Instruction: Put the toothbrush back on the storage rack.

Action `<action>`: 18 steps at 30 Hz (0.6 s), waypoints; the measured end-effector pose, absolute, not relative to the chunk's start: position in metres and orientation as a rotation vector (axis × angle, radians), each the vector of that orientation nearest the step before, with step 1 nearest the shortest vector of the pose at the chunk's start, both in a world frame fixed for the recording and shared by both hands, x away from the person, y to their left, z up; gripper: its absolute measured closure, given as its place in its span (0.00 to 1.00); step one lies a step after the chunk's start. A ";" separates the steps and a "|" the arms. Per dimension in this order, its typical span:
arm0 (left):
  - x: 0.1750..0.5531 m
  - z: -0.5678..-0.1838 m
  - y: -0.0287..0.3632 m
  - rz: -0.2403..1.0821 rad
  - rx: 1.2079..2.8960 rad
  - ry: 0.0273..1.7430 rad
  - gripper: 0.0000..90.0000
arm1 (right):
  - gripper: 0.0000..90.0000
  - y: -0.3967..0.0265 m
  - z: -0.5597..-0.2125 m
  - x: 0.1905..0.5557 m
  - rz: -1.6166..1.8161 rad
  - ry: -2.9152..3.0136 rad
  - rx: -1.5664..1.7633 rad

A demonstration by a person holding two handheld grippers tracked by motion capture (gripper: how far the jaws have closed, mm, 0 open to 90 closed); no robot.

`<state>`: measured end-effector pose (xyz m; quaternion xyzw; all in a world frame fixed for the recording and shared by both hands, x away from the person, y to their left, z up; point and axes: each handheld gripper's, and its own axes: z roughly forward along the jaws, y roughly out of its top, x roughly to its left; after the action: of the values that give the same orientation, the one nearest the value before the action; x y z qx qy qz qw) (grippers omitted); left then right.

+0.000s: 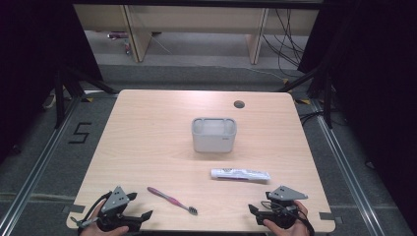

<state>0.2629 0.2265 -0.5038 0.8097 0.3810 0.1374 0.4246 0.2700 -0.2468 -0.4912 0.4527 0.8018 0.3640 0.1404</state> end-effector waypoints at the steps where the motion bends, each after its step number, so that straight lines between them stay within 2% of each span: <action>1: 0.263 -0.504 0.226 0.345 2.023 0.950 0.18 | 0.26 -0.246 -0.491 0.269 1.051 2.312 1.334; 4: 0.263 -0.503 0.227 0.339 2.050 0.937 0.18 | 0.26 -0.247 -0.491 0.271 1.057 2.318 1.287; 18: 0.263 -0.502 0.227 0.320 1.981 1.003 0.17 | 0.26 -0.248 -0.490 0.271 1.061 2.327 1.274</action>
<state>0.2630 0.2274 -0.5022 0.7956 0.4026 0.1286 0.4341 0.2715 -0.2482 -0.4902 0.4414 0.8061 0.3678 0.1418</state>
